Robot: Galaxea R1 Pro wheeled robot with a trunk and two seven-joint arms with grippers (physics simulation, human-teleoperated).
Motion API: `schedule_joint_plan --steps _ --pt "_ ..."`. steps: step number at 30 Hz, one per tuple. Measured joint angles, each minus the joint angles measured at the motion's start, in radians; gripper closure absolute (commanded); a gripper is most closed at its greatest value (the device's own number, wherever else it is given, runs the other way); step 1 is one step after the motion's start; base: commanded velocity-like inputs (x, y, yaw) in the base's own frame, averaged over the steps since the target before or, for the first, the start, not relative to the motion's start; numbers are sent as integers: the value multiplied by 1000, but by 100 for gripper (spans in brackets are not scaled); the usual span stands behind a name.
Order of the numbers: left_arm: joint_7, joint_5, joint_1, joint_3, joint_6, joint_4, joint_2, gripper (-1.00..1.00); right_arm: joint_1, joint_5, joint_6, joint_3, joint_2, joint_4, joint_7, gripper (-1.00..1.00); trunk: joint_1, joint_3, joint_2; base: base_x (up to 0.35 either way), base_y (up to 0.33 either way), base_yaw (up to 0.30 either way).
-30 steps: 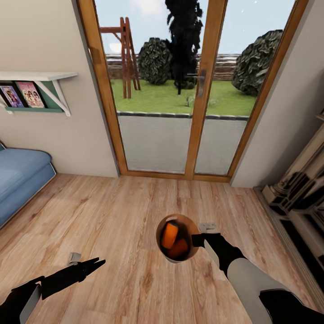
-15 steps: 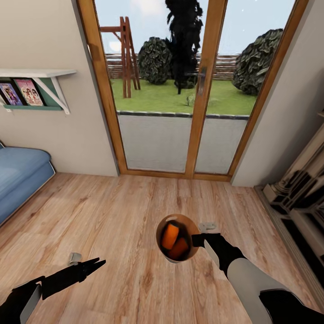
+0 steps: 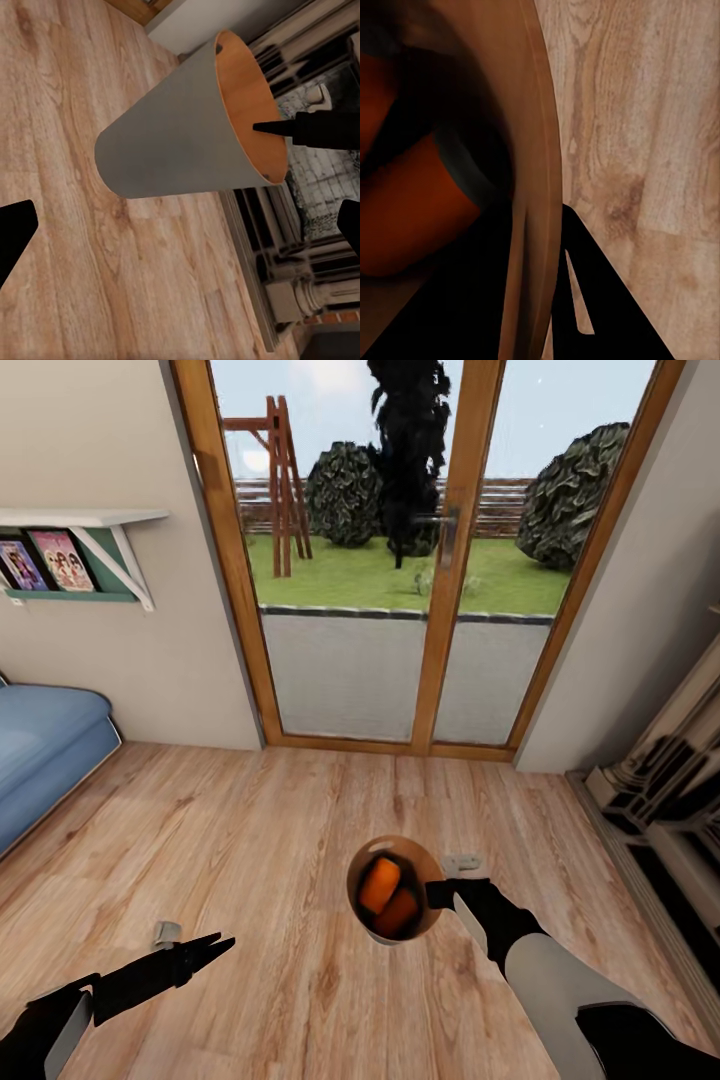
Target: Put the three can of soda from the living room inside the tash can in the kitchen.
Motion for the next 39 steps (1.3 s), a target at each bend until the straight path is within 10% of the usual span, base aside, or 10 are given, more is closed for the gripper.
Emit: schedule_joint_plan --steps 26,39 --pt "1 0 0 0 0 0 0 -100 2 9 0 3 -1 60 0 100 100 -82 -182 0 0 0" --pt "0 0 0 0 0 0 0 -100 11 3 3 1 -52 51 32 100 150 -122 -273 0 0 0"
